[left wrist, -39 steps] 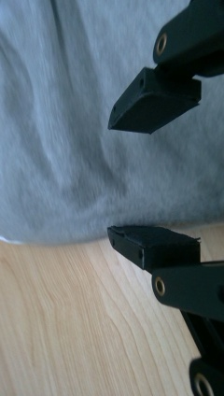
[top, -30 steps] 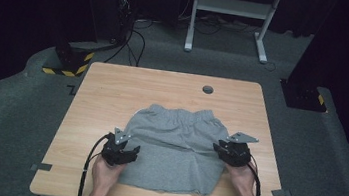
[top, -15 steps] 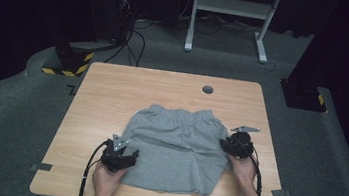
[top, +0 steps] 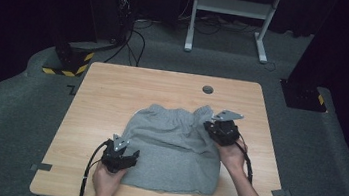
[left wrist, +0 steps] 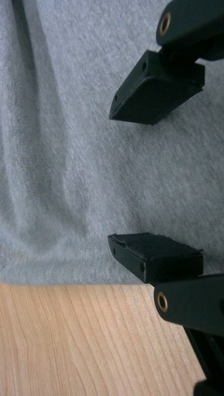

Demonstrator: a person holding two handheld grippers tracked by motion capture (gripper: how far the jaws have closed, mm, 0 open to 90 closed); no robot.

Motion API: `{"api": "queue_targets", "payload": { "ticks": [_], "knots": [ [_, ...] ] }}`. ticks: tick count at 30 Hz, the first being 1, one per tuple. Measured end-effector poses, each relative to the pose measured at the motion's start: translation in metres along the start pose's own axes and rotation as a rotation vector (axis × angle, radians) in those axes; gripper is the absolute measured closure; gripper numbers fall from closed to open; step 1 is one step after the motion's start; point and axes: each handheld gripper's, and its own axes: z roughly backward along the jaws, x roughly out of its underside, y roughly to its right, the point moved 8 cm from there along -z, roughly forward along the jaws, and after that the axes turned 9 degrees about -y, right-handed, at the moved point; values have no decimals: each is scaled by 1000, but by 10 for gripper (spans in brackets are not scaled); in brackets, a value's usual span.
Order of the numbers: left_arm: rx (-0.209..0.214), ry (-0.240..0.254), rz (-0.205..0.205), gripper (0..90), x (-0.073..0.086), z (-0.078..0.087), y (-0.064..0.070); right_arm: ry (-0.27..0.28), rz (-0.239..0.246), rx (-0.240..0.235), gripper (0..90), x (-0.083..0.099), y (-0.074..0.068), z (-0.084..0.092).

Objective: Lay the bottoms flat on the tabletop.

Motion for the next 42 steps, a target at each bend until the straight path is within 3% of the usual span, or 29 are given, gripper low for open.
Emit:
{"api": "queue_targets", "payload": {
  "ticks": [2,4,7,8,10,11,14,17,20,24,27,31,34,37,40,42],
  "knots": [
    [0,0,0,341,0,0,0,13,27,-29,849,-10,-16,-6],
    [-1,0,0,341,0,0,0,-8,68,-66,843,-15,-36,-22],
    [-1,0,-1,341,0,0,0,-136,158,-150,769,-6,-68,-54],
    [-1,0,-2,340,0,0,0,-155,190,-167,727,-1,-77,-63],
    [0,0,-2,339,0,0,0,-148,227,-197,665,3,-90,-67],
    [0,0,-2,339,0,0,0,-123,221,-201,649,3,-92,-62],
    [0,0,-2,339,0,0,0,-57,174,-202,634,2,-86,-41],
    [0,0,0,339,0,0,0,2,107,-162,620,5,-65,-16],
    [-1,-1,-1,339,0,0,0,-17,66,-150,603,23,-53,-9],
    [-2,-2,0,337,-1,-1,0,-77,60,-145,585,54,-55,-20],
    [-5,-3,-2,335,-1,-1,0,-130,84,-104,600,65,-57,-38],
    [4,-3,-17,335,-6,-5,-4,-138,54,-80,631,57,-49,-59],
    [-12,-3,15,340,-11,-9,-11,-138,29,-52,630,45,-39,-71],
    [-22,-7,16,335,-13,-11,-13,-139,24,-29,588,36,-33,-79],
    [-21,-4,17,333,-12,-11,-12,-122,3,-51,547,37,-34,-73],
    [-21,-5,17,333,-12,-11,-12,-84,-23,-75,541,41,-34,-60]
  ]
}}
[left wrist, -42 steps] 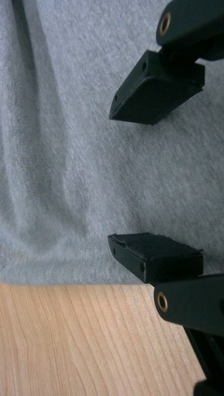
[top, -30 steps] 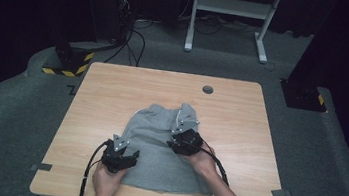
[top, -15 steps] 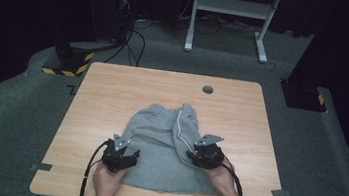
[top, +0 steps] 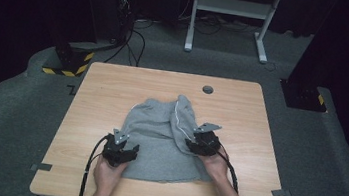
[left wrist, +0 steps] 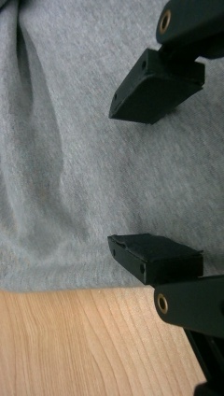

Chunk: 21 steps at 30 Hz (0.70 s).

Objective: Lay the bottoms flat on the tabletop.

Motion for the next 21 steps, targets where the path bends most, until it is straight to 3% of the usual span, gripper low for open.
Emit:
{"api": "queue_targets", "payload": {
  "ticks": [4,8,13,15,21],
  "knots": [
    [-1,0,0,333,0,0,0,55,-41,-15,531,18,8,32],
    [0,0,0,333,0,0,0,76,-67,-20,535,36,17,52],
    [0,0,1,333,0,0,0,41,-111,-75,509,60,19,44],
    [0,0,1,333,0,0,0,24,-124,-72,497,66,19,39],
    [1,-1,0,333,0,0,-1,17,-135,-86,456,69,17,33]
  ]
}}
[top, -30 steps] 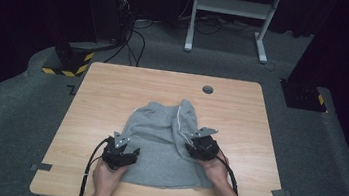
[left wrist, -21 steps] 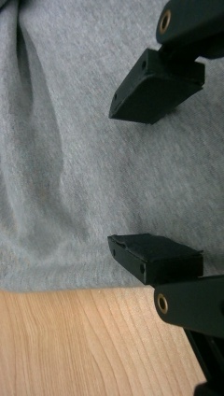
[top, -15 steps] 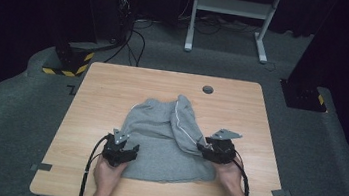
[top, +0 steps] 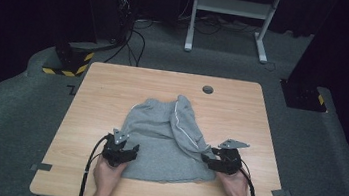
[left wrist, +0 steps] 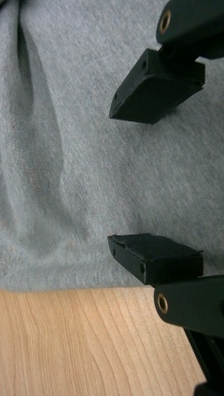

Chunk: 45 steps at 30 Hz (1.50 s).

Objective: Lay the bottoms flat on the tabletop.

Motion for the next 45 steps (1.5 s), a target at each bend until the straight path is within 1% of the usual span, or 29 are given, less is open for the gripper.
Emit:
{"api": "queue_targets", "payload": {
  "ticks": [3,5,6,8,12,15,18,20,22,25,27,28,29,30,31,32,33,34,35,37,39,40,42,43,44,45],
  "knots": [
    [-2,1,2,333,0,0,0,4,8,1,615,3,-1,1],
    [-3,1,2,333,0,0,0,9,32,12,696,2,-2,4],
    [-3,1,1,333,0,0,0,12,41,12,737,2,-2,5],
    [-3,1,1,333,0,0,0,27,60,10,779,0,-4,9],
    [-4,1,1,333,0,0,0,54,101,36,794,-7,-9,16],
    [-4,1,1,333,0,0,0,84,108,36,803,-14,-14,23],
    [-5,1,1,334,0,0,0,99,137,35,819,-26,-22,28],
    [-5,1,2,335,0,0,0,113,164,25,826,-38,-32,30],
    [-5,1,1,335,0,0,0,134,192,8,827,-57,-47,29],
    [-5,1,2,335,0,0,0,146,245,-21,827,-80,-73,18],
    [-5,1,2,336,0,0,0,121,277,-46,824,-89,-90,3],
    [-4,1,2,336,0,0,0,81,297,-64,821,-92,-100,-10],
    [-4,1,2,336,0,0,0,44,308,-79,817,-92,-107,-21],
    [-4,1,2,336,0,0,0,17,319,-86,810,-90,-111,-29],
    [-4,1,2,336,0,0,0,-22,337,-105,793,-88,-116,-39],
    [-4,1,2,337,0,0,0,-57,353,-117,765,-85,-120,-47],
    [-5,1,2,338,0,0,0,-67,360,-125,731,-83,-122,-50],
    [-4,1,2,338,0,0,0,-67,352,-149,696,-82,-124,-49],
    [-4,2,3,339,0,0,0,-53,333,-174,668,-82,-126,-44],
    [-4,1,3,339,0,0,0,-12,315,-206,651,-81,-126,-29],
    [-5,2,3,341,0,0,0,34,297,-214,673,-79,-122,-11],
    [-4,1,3,342,0,0,0,57,290,-203,691,-78,-119,-3],
    [-3,0,3,344,0,0,0,99,283,-166,758,-75,-111,11],
    [-3,1,3,344,0,0,0,104,278,-144,788,-72,-106,14],
    [-4,1,3,344,0,0,0,96,275,-121,811,-69,-101,15],
    [-3,0,3,344,0,0,0,75,271,-102,827,-64,-96,12]
  ]
}}
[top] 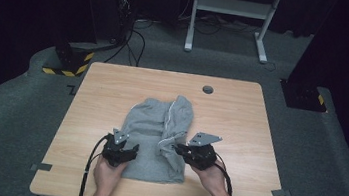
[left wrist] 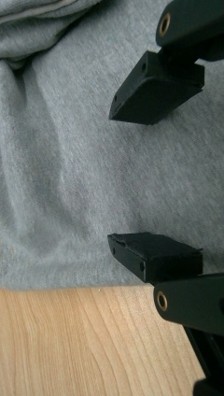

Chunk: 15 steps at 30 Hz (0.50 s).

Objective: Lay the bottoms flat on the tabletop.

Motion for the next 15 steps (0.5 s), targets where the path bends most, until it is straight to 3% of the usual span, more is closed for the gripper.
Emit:
{"api": "queue_targets", "payload": {
  "ticks": [4,8,11,15],
  "knots": [
    [0,0,0,344,0,0,0,-84,-16,13,836,20,3,-20],
    [2,1,7,346,-1,-1,-1,-156,8,45,812,27,0,-52],
    [-3,0,10,348,-6,-5,-4,-133,-17,50,806,22,7,-64],
    [-12,2,20,352,-15,-13,-9,-130,-16,95,796,14,17,-71]
  ]
}}
